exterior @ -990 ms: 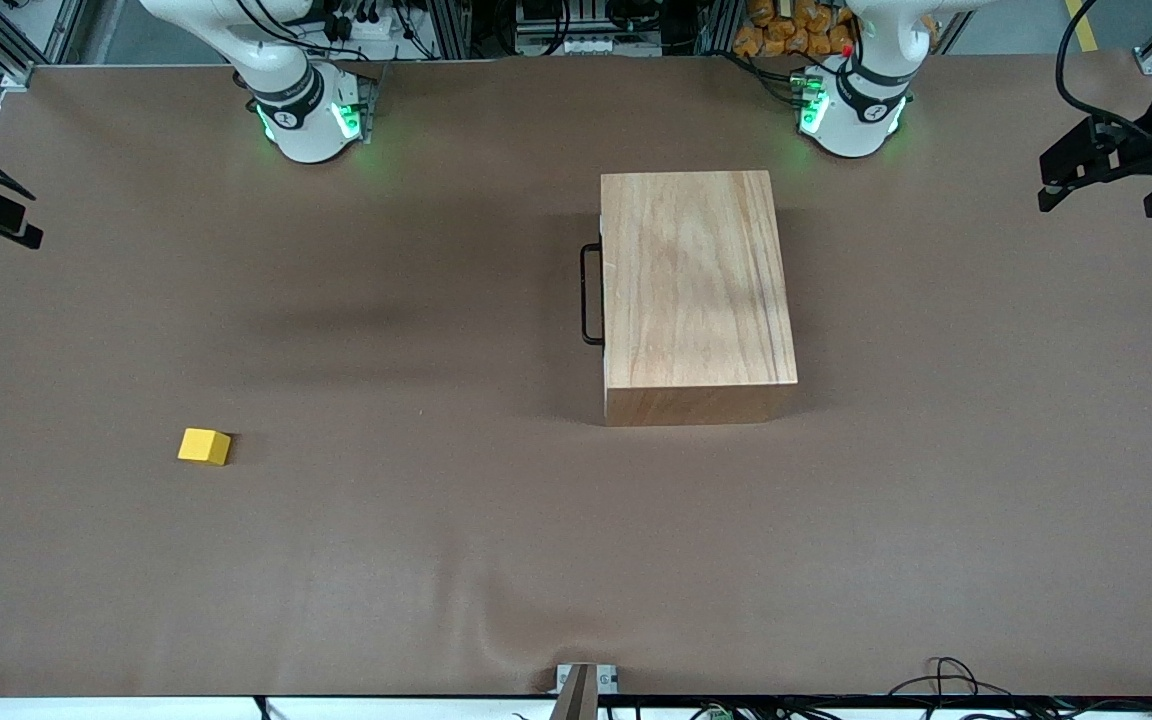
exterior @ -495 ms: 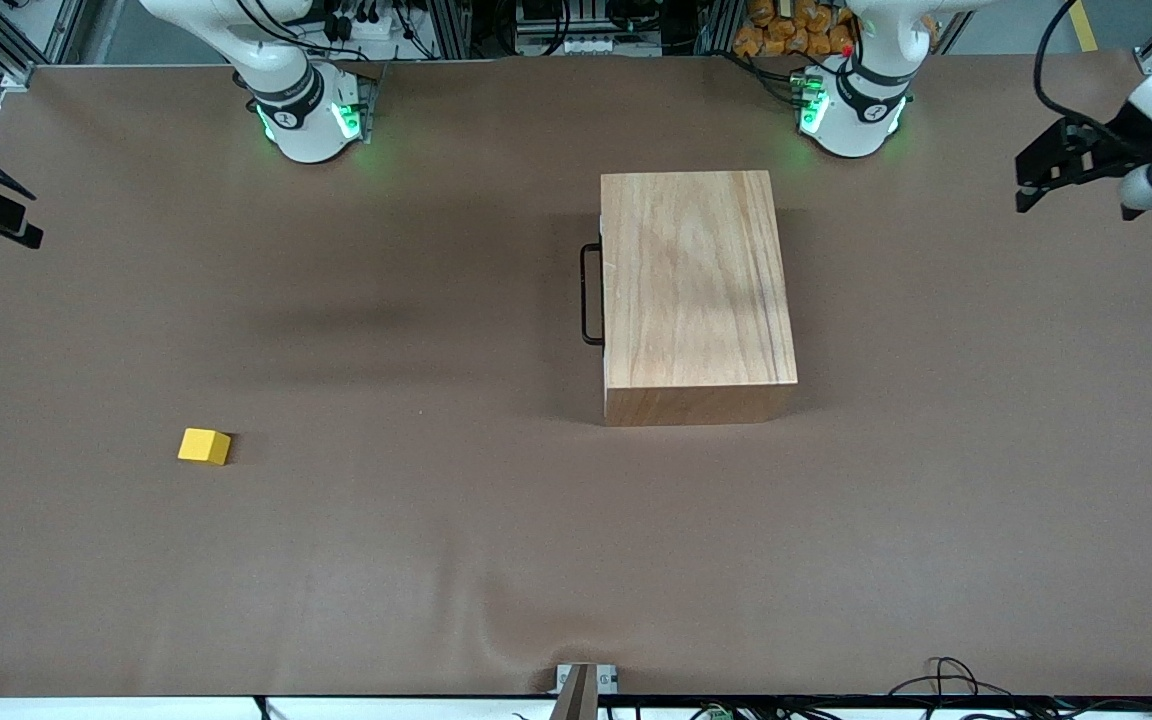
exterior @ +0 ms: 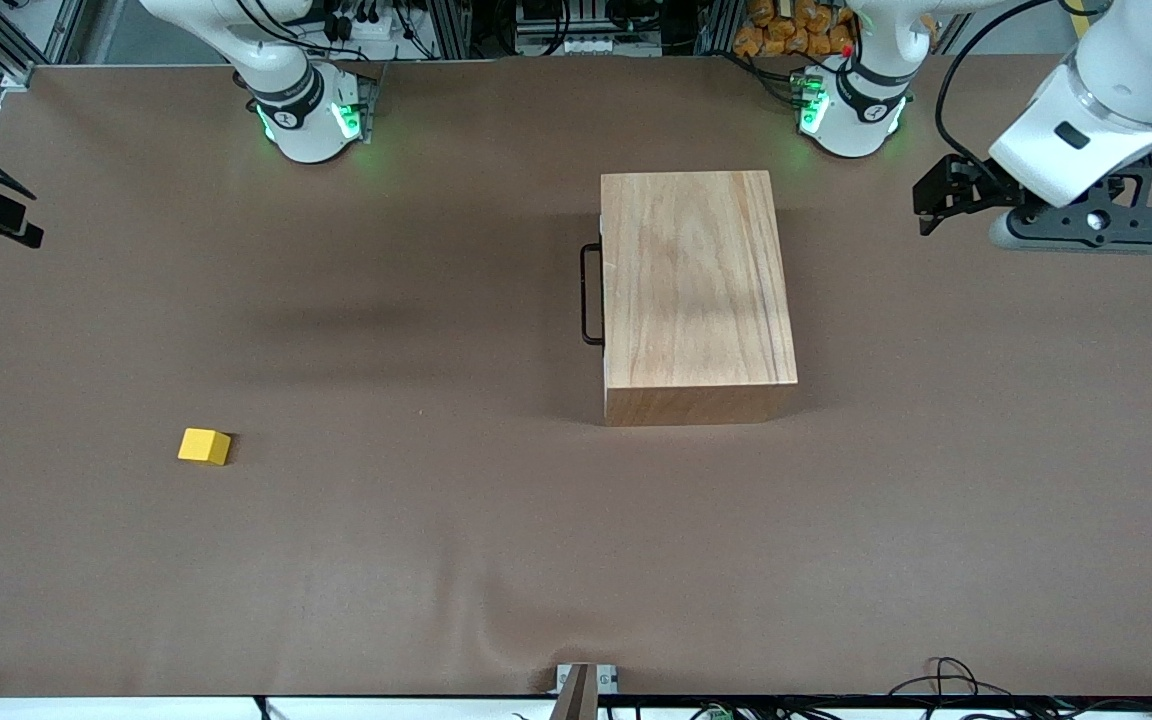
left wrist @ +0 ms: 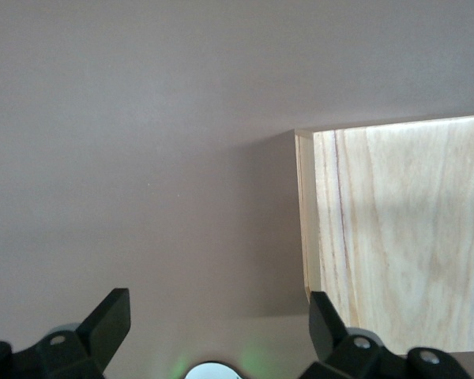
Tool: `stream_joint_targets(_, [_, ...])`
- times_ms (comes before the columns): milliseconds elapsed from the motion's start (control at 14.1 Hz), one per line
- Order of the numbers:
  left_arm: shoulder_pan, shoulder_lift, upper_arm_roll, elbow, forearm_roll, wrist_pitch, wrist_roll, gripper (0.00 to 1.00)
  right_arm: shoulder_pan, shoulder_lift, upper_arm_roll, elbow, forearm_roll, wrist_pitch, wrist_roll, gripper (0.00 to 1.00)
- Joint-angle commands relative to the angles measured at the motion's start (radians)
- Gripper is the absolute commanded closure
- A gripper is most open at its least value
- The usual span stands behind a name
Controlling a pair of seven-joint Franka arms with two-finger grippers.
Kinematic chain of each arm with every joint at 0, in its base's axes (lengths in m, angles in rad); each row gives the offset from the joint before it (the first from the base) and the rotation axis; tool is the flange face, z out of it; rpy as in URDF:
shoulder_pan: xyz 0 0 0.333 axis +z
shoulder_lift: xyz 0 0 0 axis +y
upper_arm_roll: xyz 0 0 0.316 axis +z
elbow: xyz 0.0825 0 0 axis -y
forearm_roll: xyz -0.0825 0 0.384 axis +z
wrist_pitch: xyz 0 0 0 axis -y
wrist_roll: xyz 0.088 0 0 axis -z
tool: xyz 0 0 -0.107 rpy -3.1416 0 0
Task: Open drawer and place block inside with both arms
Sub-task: 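Move the left gripper over the box toward the black drawer handle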
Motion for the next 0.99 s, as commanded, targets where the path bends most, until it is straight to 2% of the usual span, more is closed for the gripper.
stream_joint_targets(0, [-0.019, -0.016, -0.004, 0.038, 0.033, -0.012, 0.003, 0.00, -0.014, -0.017, 0.012, -0.005, -0.011, -0.009, 0.011, 0.00])
stream_joint_targets(212, [-0.043, 0.021, -0.018, 0.034, 0.036, -0.009, -0.011, 0.00, -0.012, -0.017, 0.014, -0.006, -0.011, -0.006, 0.011, 0.00])
stream_joint_targets(424, [-0.131, 0.064, -0.024, 0.038, 0.033, 0.033, -0.095, 0.00, -0.014, -0.016, 0.014, -0.008, -0.011, -0.005, 0.010, 0.00])
stream_joint_targets(637, [-0.275, 0.107, -0.029, 0.042, 0.035, 0.104, -0.283, 0.00, -0.015, -0.017, 0.012, -0.009, -0.011, -0.008, 0.010, 0.00])
stream_joint_targets(920, [-0.389, 0.188, -0.029, 0.060, 0.039, 0.158, -0.422, 0.00, -0.015, -0.014, 0.012, -0.012, -0.011, -0.006, 0.011, 0.00])
